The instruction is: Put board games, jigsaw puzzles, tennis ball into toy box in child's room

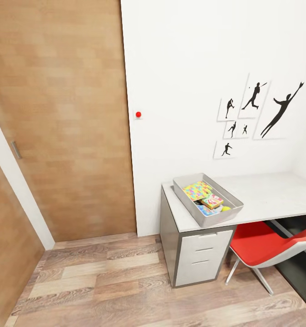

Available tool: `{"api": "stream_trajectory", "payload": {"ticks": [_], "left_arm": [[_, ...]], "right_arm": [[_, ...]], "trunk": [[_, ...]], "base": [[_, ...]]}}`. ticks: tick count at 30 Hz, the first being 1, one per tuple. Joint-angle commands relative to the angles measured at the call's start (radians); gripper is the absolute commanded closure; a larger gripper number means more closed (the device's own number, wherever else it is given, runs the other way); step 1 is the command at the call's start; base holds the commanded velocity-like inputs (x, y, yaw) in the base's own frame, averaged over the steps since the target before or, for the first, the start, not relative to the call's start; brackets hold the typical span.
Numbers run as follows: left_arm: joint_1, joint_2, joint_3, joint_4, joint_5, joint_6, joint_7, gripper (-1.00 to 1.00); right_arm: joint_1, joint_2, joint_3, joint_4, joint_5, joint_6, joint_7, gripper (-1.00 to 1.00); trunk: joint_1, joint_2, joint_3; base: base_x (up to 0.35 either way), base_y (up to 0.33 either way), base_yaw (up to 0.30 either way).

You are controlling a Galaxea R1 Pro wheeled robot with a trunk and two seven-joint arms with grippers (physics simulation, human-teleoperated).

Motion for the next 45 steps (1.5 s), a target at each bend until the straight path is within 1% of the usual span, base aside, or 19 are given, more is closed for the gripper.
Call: {"api": "stream_trajectory", "payload": {"ticks": [1,2,3,5,7,8,12,13,17,18,21,22,23,27,31,45], "left_arm": [[0.001,-0.002,0.0,0.023,-0.001,-0.022,0.0,-1.0],[0.003,-0.004,-0.003,0.045,-0.005,-0.051,-0.001,-1.0],[0.003,-0.004,-0.003,0.045,-0.005,-0.051,-0.001,-1.0],[0.013,-0.007,-0.007,0.084,-0.011,-0.108,-0.001,-1.0],[0.026,-0.011,-0.008,0.112,-0.015,-0.151,0.001,-1.0],[0.026,-0.011,-0.008,0.112,-0.015,-0.151,0.001,-1.0],[0.046,-0.023,-0.011,0.14,-0.022,-0.195,0.006,-1.0],[0.046,-0.023,-0.011,0.14,-0.022,-0.195,0.006,-1.0],[0.057,-0.044,-0.012,0.152,-0.025,-0.213,0.009,-1.0],[0.057,-0.044,-0.012,0.152,-0.025,-0.213,0.009,-1.0],[0.06,-0.063,-0.013,0.156,-0.026,-0.22,0.009,-1.0],[0.061,-0.07,-0.013,0.157,-0.026,-0.221,0.01,-1.0],[0.061,-0.07,-0.013,0.157,-0.026,-0.221,0.01,-1.0],[0.062,-0.092,-0.013,0.159,-0.026,-0.224,0.01,-1.0],[0.063,-0.101,-0.014,0.16,-0.027,-0.225,0.01,-1.0],[0.064,-0.107,-0.014,0.16,-0.028,-0.226,0.011,-1.0]], "right_arm": [[-0.001,0.021,0.006,0.008,-0.009,-0.005,-0.042,-1.0],[-0.002,0.04,0.006,0.015,-0.008,-0.008,-0.079,-1.0],[-0.002,0.04,0.006,0.015,-0.008,-0.008,-0.079,-1.0],[-0.004,0.077,0.005,0.025,-0.006,-0.013,-0.139,-1.0],[-0.009,0.108,0.004,0.032,-0.005,-0.016,-0.178,-1.0],[-0.009,0.108,0.004,0.032,-0.005,-0.016,-0.178,-1.0],[-0.018,0.159,0.003,0.038,-0.006,-0.018,-0.219,-1.0],[-0.018,0.159,0.003,0.038,-0.006,-0.018,-0.219,-1.0],[-0.022,0.196,0.002,0.042,-0.007,-0.016,-0.236,-1.0],[-0.022,0.196,0.002,0.042,-0.007,-0.016,-0.236,-1.0],[-0.022,0.216,0.002,0.043,-0.007,-0.016,-0.241,-1.0],[-0.022,0.22,0.002,0.043,-0.007,-0.016,-0.242,-1.0],[-0.022,0.22,0.002,0.043,-0.007,-0.016,-0.242,-1.0],[-0.022,0.231,0.002,0.044,-0.007,-0.015,-0.245,-1.0],[-0.023,0.233,0.002,0.044,-0.007,-0.016,-0.246,-1.0],[-0.023,0.236,0.002,0.045,-0.006,-0.015,-0.247,-1.0]], "trunk": [[0.001,-0.002,-0.002],[0.001,-0.002,-0.002],[0.001,-0.002,-0.002],[0.001,-0.002,-0.002],[0.001,-0.002,-0.002],[0.001,-0.002,-0.002],[0.001,-0.002,-0.002],[0.001,-0.002,-0.002],[0.001,-0.002,-0.002],[0.001,-0.002,-0.002],[0.001,-0.002,-0.002],[0.001,-0.002,-0.002],[0.001,-0.002,-0.002],[0.001,-0.002,-0.002],[0.001,-0.002,-0.002],[0.001,-0.002,-0.002]], "base": [[0.0,0.0,0.0],[0.0,0.0,0.0],[0.0,0.0,0.0],[0.0,0.0,0.0],[0.0,0.0,0.0],[0.0,0.0,0.0],[0.0,0.0,0.0],[0.0,0.0,0.0],[0.0,0.0,0.0],[0.0,0.0,0.0],[0.0,0.0,0.0],[0.0,0.0,0.0],[0.0,0.0,0.0],[0.0,0.0,0.0],[0.0,0.0,0.0],[0.0,0.0,0.0]]}}
